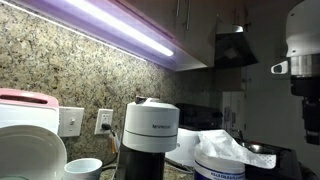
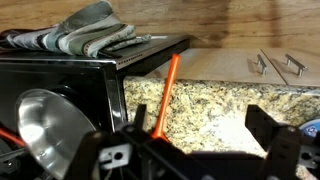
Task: Pick up the paper towel and wipe the door handle of the cabinet. Pick up the orange spoon and move it to the right.
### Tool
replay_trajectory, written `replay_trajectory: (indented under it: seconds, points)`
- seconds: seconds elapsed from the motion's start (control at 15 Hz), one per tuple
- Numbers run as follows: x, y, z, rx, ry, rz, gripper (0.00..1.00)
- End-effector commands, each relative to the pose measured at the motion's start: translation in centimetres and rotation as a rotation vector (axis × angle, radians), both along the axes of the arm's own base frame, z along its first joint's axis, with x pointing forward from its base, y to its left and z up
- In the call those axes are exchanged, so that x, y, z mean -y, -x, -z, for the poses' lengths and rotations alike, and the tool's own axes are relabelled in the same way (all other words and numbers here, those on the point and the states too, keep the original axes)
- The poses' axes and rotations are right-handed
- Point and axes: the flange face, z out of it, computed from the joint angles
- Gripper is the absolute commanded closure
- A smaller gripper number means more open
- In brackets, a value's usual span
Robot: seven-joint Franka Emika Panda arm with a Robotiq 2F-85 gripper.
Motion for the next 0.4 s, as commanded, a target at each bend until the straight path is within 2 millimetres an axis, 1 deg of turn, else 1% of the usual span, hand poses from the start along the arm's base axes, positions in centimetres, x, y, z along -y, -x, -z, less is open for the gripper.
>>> replay_trajectory:
  seconds: [0.0,0.33]
  points:
    - [0.14,0.03,0.15,-0.004,0.001,0.002,0.0]
    - [0.31,0.13,0.29,-0.006,-0.001,0.005,0.0]
